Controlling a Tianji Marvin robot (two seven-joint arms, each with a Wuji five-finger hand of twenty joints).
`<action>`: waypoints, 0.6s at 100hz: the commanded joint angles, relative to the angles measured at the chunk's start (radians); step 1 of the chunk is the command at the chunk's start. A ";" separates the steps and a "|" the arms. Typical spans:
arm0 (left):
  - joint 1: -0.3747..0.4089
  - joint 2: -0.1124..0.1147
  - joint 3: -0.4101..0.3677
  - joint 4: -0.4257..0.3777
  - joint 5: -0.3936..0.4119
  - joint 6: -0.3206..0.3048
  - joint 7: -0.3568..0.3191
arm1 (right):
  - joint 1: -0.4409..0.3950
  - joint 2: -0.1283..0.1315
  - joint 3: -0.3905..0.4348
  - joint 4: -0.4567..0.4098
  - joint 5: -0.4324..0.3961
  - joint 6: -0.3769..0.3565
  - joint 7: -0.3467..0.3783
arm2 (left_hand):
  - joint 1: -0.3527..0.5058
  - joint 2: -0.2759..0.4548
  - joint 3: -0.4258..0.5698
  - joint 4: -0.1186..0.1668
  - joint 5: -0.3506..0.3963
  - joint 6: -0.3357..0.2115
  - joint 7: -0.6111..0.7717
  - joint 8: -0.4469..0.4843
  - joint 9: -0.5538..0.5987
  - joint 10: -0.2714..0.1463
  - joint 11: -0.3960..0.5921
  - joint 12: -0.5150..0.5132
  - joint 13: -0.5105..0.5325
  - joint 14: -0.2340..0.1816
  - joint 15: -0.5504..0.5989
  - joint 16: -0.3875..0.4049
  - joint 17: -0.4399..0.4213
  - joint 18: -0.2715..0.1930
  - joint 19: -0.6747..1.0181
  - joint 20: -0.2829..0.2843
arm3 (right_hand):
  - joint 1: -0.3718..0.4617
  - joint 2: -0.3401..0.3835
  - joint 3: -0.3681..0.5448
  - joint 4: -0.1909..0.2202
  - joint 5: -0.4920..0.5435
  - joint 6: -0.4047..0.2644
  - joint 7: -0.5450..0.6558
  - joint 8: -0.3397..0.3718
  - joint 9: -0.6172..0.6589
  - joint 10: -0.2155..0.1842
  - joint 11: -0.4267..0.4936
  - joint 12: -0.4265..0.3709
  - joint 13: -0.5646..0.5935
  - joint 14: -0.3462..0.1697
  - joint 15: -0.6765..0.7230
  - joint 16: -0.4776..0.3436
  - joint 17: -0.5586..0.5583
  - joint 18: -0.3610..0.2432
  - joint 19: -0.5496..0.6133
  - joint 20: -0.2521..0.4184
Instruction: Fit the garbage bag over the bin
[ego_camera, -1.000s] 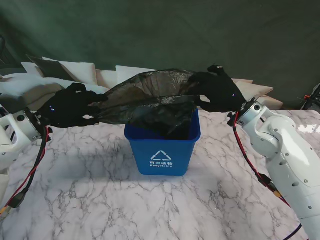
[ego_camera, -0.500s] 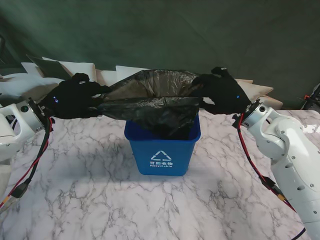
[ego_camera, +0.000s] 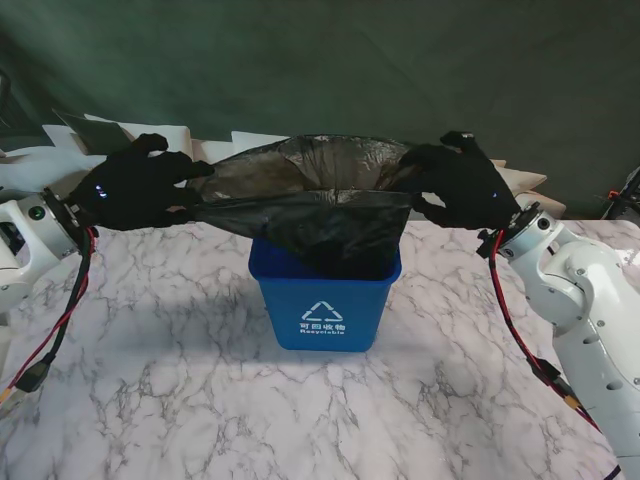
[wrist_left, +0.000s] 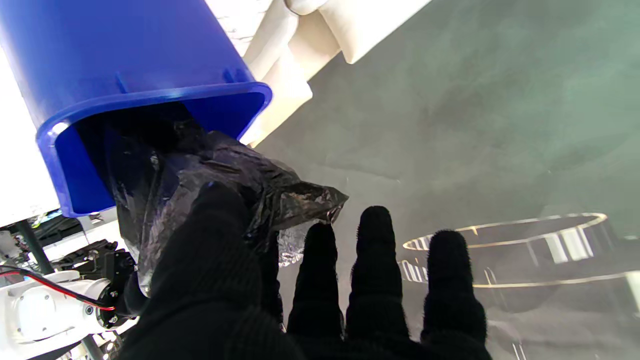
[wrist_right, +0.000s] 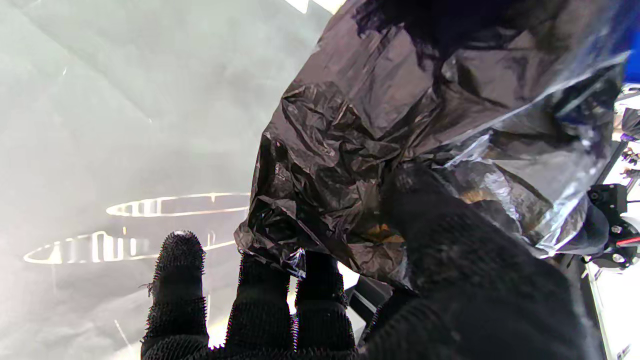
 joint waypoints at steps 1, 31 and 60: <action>-0.010 0.002 -0.015 -0.002 -0.039 0.009 -0.020 | 0.003 -0.006 0.002 0.002 0.004 0.011 -0.018 | 0.043 0.029 0.012 -0.003 -0.028 0.009 -0.001 0.020 0.012 0.003 -0.003 0.011 0.012 -0.007 0.008 0.012 -0.013 -0.005 0.011 0.014 | 0.043 0.046 0.034 -0.008 -0.004 -0.064 0.045 0.030 -0.004 -0.008 0.014 0.013 0.001 -0.006 -0.016 -0.002 -0.009 -0.022 -0.020 0.012; 0.020 -0.002 -0.078 -0.011 -0.007 0.015 0.059 | -0.040 -0.015 0.032 -0.018 0.018 0.018 -0.059 | 0.043 0.034 0.008 -0.005 -0.034 0.003 -0.002 0.019 0.011 0.002 -0.001 0.012 0.008 -0.006 0.008 0.013 -0.016 -0.006 0.010 0.012 | 0.055 0.055 0.035 -0.013 0.007 -0.060 0.061 0.060 -0.001 -0.009 0.042 0.027 0.003 -0.011 0.009 0.008 -0.006 -0.026 -0.011 0.019; 0.086 -0.003 -0.069 -0.035 0.022 -0.030 0.095 | -0.081 -0.009 0.032 -0.026 0.002 -0.004 -0.041 | 0.040 0.035 0.006 -0.004 -0.033 -0.005 -0.005 0.014 0.016 0.004 -0.002 0.010 0.009 -0.005 0.006 0.012 -0.016 -0.004 0.008 0.011 | 0.035 0.035 0.029 -0.009 0.014 -0.062 0.050 0.049 0.003 -0.012 0.034 0.024 0.003 -0.011 0.007 0.006 -0.006 -0.024 -0.011 0.022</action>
